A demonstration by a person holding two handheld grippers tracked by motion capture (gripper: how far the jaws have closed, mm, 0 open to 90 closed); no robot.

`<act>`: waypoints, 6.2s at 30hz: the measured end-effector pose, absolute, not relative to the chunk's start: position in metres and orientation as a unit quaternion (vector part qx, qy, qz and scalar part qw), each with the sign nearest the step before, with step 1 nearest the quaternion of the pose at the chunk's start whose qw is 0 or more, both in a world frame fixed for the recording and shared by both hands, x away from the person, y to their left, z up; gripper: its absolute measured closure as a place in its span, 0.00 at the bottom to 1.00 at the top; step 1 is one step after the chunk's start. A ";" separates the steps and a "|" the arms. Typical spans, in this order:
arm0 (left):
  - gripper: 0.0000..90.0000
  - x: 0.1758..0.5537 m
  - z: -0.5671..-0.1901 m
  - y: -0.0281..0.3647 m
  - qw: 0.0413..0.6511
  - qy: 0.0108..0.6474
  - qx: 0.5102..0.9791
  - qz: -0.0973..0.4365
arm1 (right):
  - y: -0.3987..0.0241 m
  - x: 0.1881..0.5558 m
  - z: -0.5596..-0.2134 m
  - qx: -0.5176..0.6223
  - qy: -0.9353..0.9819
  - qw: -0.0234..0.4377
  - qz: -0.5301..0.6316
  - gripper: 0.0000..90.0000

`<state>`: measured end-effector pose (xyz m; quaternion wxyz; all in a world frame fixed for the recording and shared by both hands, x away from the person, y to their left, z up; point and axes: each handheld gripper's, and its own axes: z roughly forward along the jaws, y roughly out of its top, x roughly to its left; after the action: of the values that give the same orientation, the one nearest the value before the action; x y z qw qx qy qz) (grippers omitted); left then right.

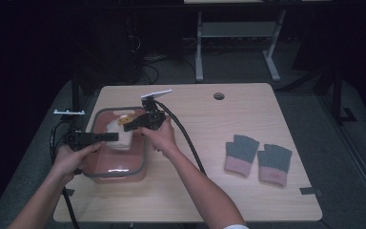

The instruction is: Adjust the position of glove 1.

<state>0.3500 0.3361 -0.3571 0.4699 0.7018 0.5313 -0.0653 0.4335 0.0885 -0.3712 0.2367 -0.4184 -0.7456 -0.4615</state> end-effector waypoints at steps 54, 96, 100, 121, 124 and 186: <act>0.74 0.352 -0.403 0.334 0.344 0.592 0.727 -0.058 | 0.084 0.427 -0.386 -0.426 -0.803 0.187 -0.371 0.82; 0.68 0.362 -0.395 0.313 0.253 0.582 0.773 0.009 | 0.042 0.412 -0.374 -0.417 -0.789 0.181 -0.413 0.81; 0.65 0.360 -0.385 0.312 0.275 0.573 0.772 0.005 | 0.035 0.411 -0.374 -0.420 -0.786 0.181 -0.417 0.79; 0.51 0.352 -0.351 0.277 0.340 0.533 0.775 0.006 | -0.021 0.408 -0.368 -0.440 -0.769 0.164 -0.433 0.71; 0.50 0.352 -0.347 0.271 0.352 0.529 0.772 0.007 | -0.030 0.407 -0.367 -0.444 -0.767 0.160 -0.435 0.70; 0.36 0.348 -0.355 0.113 0.419 0.390 0.816 -0.074 | -0.201 0.359 -0.397 -0.535 -0.717 0.110 -0.433 0.56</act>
<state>0.3478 0.1132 -0.3553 0.4192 0.8163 0.3905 -0.0739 0.3592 -0.2006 -0.3967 0.1096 -0.5345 -0.7175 -0.4330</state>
